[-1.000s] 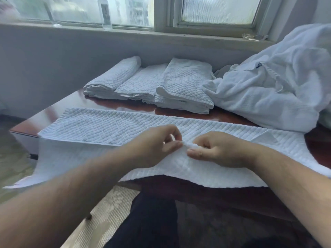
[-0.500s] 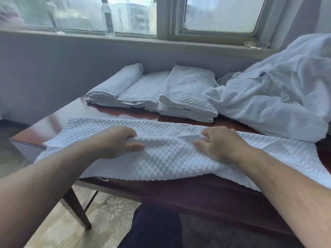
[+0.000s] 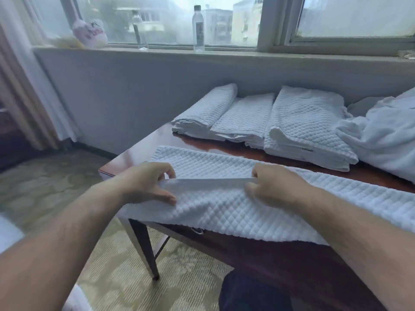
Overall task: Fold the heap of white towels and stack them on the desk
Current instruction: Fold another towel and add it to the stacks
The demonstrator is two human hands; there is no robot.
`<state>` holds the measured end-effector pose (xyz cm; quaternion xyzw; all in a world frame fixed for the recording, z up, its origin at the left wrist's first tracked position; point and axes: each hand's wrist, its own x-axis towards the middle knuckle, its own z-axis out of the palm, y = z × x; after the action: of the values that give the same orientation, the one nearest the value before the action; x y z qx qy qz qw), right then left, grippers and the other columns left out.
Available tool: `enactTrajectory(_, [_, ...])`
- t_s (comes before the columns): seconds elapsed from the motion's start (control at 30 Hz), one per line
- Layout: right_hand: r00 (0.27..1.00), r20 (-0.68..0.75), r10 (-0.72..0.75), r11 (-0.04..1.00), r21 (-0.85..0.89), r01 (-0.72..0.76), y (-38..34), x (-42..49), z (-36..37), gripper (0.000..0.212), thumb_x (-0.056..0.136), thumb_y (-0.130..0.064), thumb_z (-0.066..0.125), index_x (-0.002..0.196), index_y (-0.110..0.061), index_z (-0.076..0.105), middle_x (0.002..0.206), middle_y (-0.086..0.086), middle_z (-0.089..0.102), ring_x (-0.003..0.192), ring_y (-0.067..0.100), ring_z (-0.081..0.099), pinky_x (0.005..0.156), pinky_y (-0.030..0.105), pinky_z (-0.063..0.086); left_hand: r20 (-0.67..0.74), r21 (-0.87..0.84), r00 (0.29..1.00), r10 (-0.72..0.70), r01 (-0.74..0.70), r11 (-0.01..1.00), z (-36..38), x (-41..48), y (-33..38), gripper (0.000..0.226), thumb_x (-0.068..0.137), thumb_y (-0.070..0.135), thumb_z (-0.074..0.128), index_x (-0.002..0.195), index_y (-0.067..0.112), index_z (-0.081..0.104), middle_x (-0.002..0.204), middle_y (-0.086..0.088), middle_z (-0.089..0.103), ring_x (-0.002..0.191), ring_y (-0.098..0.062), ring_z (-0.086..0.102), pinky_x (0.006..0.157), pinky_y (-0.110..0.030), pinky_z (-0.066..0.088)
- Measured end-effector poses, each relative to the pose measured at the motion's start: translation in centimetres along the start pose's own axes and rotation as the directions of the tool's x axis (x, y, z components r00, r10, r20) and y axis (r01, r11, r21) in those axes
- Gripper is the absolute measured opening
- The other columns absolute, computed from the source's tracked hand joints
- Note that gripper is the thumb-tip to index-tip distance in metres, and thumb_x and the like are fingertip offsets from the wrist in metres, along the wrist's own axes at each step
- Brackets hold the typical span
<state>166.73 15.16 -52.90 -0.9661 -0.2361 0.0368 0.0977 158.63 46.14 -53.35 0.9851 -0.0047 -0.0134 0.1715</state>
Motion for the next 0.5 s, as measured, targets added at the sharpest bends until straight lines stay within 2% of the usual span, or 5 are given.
enactTrajectory(0.1, [0.983, 0.058, -0.173, 0.984, 0.055, 0.170, -4.0, 0.6, 0.4, 0.038, 0.089, -0.068, 0.055, 0.098, -0.032, 0.052, 0.089, -0.016, 0.054, 0.086, 0.010, 0.054, 0.072, 0.033, 0.043, -0.005, -0.050, 1.000, 0.003, -0.004, 0.999, -1.2, -0.4, -2.2, 0.030, 0.068, 0.052, 0.087, 0.085, 0.037, 0.065, 0.077, 0.023, 0.064, 0.072, 0.009, 0.057, 0.055, -0.011, 0.041])
enactTrajectory(0.2, [0.961, 0.004, -0.277, 0.960, 0.054, 0.276, -7.0, 1.4, 1.5, 0.027, 0.097, -0.053, 0.054, 0.089, -0.027, 0.055, 0.080, -0.015, 0.054, 0.077, 0.010, 0.055, 0.060, 0.029, 0.039, -0.031, -0.137, 0.999, 0.029, -0.033, 0.990, -2.3, -0.1, -2.9, 0.019, 0.072, 0.054, 0.083, 0.080, 0.041, 0.071, 0.076, 0.026, 0.068, 0.074, 0.007, 0.062, 0.064, -0.018, 0.046])
enactTrajectory(0.27, [0.960, -0.070, -0.272, 0.952, 0.123, 0.279, -7.6, 2.0, 1.6, 0.023, 0.100, -0.044, 0.054, 0.083, -0.028, 0.056, 0.076, -0.012, 0.056, 0.070, 0.006, 0.054, 0.055, 0.028, 0.037, -0.021, -0.157, 0.999, 0.046, -0.049, 0.986, -3.3, 0.2, -3.3, 0.022, 0.071, 0.061, 0.080, 0.074, 0.042, 0.070, 0.068, 0.022, 0.067, 0.065, 0.005, 0.061, 0.057, -0.016, 0.042])
enactTrajectory(0.4, [0.954, -0.256, -0.154, 0.926, 0.299, 0.230, -6.4, 3.3, -0.1, 0.024, 0.100, -0.041, 0.055, 0.077, -0.031, 0.054, 0.066, -0.010, 0.058, 0.061, 0.007, 0.055, 0.054, 0.030, 0.036, 0.076, -0.191, 0.997, 0.015, -0.001, 0.982, -5.1, 0.2, -4.7, 0.051, 0.057, 0.076, 0.074, 0.066, 0.026, 0.067, 0.056, 0.010, 0.056, 0.053, -0.004, 0.053, 0.050, -0.019, 0.039])
enactTrajectory(0.5, [0.954, -0.282, -0.097, 0.921, 0.338, 0.194, -5.5, 4.3, -0.8, 0.025, 0.100, -0.040, 0.054, 0.079, -0.026, 0.059, 0.068, -0.007, 0.062, 0.066, 0.011, 0.059, 0.060, 0.034, 0.046, -0.045, -0.351, 0.999, -0.020, 0.003, 0.936, -5.8, 0.2, -5.2, 0.039, 0.062, 0.066, 0.077, 0.075, 0.030, 0.070, 0.066, 0.004, 0.065, 0.060, -0.004, 0.061, 0.053, -0.019, 0.045])
